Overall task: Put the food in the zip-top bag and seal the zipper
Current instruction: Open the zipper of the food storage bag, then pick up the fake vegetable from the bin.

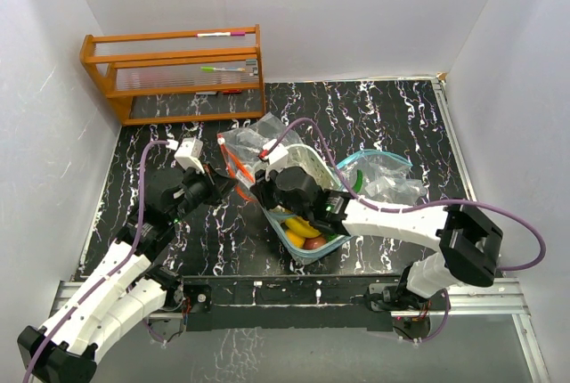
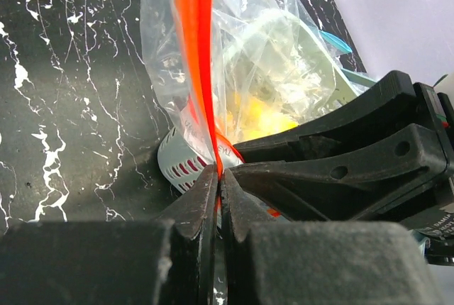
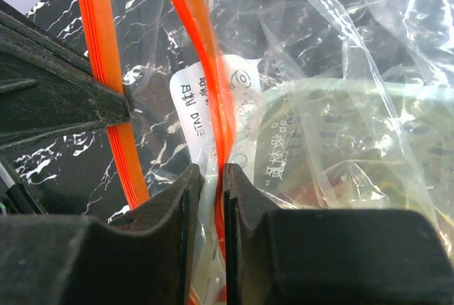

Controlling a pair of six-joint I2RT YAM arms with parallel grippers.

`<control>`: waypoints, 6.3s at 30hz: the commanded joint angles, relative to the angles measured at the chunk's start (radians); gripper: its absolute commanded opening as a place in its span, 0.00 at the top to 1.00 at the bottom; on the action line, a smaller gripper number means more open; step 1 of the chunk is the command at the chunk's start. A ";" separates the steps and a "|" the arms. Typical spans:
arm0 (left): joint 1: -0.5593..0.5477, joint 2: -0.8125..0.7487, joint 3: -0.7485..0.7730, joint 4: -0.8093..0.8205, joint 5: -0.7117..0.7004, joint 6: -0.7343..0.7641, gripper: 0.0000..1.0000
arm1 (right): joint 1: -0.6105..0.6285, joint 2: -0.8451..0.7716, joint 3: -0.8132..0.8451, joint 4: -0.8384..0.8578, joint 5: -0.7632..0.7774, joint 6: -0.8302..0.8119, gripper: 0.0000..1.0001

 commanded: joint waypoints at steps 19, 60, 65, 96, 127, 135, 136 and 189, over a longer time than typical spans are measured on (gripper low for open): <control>-0.002 -0.009 -0.003 -0.031 -0.004 0.007 1.00 | 0.007 -0.196 -0.060 0.031 0.238 0.087 0.92; -0.002 -0.010 0.009 -0.045 -0.020 0.017 1.00 | 0.009 0.070 0.125 0.140 0.579 -0.096 0.92; -0.001 0.002 0.049 -0.144 -0.162 0.036 1.00 | 0.009 -0.004 0.092 0.084 0.700 -0.099 0.92; -0.002 0.105 -0.100 0.373 0.195 -0.143 0.41 | 0.009 -0.265 -0.003 0.020 0.383 0.031 0.92; -0.001 0.152 0.288 -0.123 -0.447 0.190 1.00 | 0.009 -0.417 0.066 -0.360 0.432 0.160 0.92; -0.002 0.136 0.351 -0.132 -0.581 0.285 1.00 | 0.009 -0.402 0.077 -0.439 0.481 0.207 0.82; -0.002 0.133 0.355 -0.132 -0.579 0.287 1.00 | 0.009 -0.412 0.070 -0.404 0.449 0.183 0.74; -0.001 0.091 0.404 -0.160 -0.507 0.320 1.00 | -0.493 -0.516 -0.101 -0.386 0.222 0.296 0.86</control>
